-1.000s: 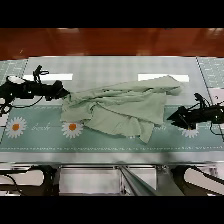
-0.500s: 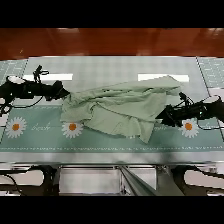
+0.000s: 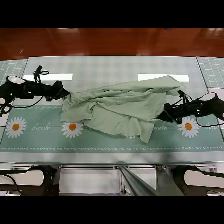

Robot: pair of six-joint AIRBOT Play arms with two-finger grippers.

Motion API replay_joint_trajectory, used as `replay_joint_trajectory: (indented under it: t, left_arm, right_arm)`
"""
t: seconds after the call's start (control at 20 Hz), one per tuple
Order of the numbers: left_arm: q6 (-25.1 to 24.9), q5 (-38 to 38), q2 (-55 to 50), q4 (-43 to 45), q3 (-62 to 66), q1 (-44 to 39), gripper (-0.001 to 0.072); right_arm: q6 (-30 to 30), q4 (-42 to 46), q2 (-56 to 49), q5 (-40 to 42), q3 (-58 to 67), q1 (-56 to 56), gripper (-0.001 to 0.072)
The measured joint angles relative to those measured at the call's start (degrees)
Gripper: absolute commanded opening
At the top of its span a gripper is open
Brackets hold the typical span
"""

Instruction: Fold the shirts.

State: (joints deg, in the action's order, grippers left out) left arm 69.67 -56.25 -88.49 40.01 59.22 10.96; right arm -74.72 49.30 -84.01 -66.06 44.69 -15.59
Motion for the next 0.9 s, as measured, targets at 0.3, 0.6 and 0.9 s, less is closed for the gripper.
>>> replay_joint_trajectory:
  t: [0.3,0.6,0.9]
  left_arm:
    - [0.00,0.02,0.04,0.02,0.15,0.04,0.0022]
    - [0.57,-2.36,1.97,-0.17,6.29,0.07,0.0022]
    - [1.64,-3.82,11.21,-2.80,23.74,0.07,0.0022]
  right_arm:
    - [2.78,-1.70,-0.02,0.57,2.49,0.09,0.0032]
    - [1.44,-2.27,0.09,-6.75,19.02,0.09,0.0032]
    - [-2.40,-2.12,3.21,-11.50,49.22,-0.15,0.0032]
